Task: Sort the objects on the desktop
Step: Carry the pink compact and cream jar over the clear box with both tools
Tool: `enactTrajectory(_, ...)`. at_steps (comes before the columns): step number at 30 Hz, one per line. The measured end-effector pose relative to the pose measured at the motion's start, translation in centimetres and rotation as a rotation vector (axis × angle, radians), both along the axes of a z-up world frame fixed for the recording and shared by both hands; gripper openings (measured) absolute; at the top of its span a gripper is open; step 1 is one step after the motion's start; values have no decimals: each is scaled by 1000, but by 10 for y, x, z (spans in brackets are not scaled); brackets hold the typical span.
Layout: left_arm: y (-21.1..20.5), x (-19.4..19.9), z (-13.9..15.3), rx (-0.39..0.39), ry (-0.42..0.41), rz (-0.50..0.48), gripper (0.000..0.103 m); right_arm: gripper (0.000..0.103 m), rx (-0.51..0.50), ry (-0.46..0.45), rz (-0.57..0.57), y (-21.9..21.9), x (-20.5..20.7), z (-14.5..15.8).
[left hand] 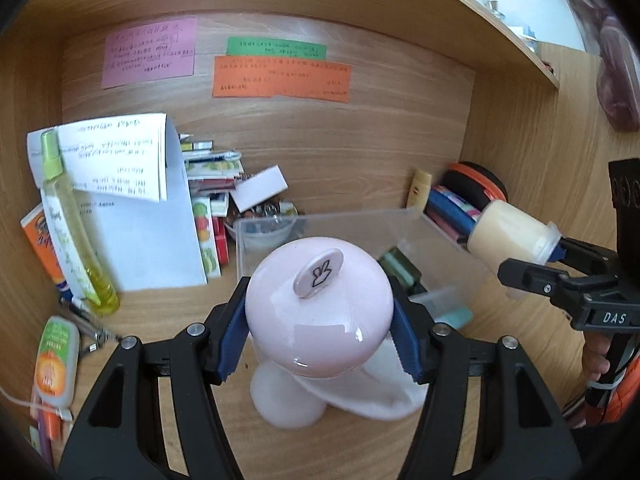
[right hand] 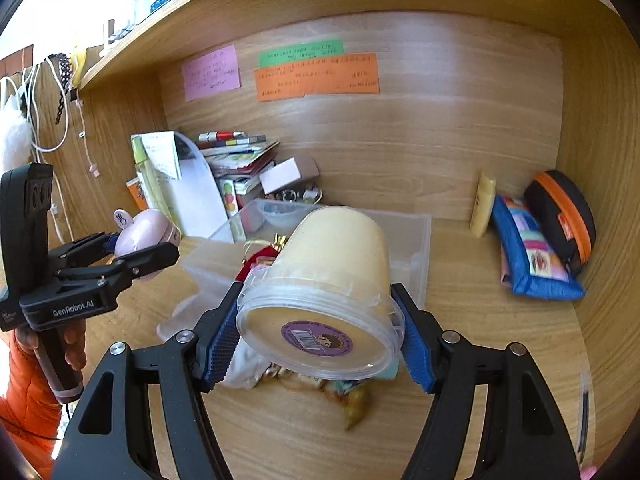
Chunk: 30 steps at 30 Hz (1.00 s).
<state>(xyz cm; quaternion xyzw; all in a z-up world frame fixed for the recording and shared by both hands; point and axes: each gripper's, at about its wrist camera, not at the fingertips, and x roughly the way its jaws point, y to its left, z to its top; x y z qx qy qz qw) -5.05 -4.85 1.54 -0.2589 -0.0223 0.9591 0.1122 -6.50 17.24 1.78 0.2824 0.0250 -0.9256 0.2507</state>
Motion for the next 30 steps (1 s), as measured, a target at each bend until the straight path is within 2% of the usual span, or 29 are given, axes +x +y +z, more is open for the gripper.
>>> enactTrajectory(15,3,-59,0,-4,-29,-27,62,67,-10,-31,11,-20,-55,-2)
enactTrajectory(25,0,-86,-31,6,-120,-55,62,67,44,-92,26,-44,-86,-18)
enactTrajectory(30,-4,-90,-40,4,-138,-47,62,67,6,-143,61,-53,-95,-35)
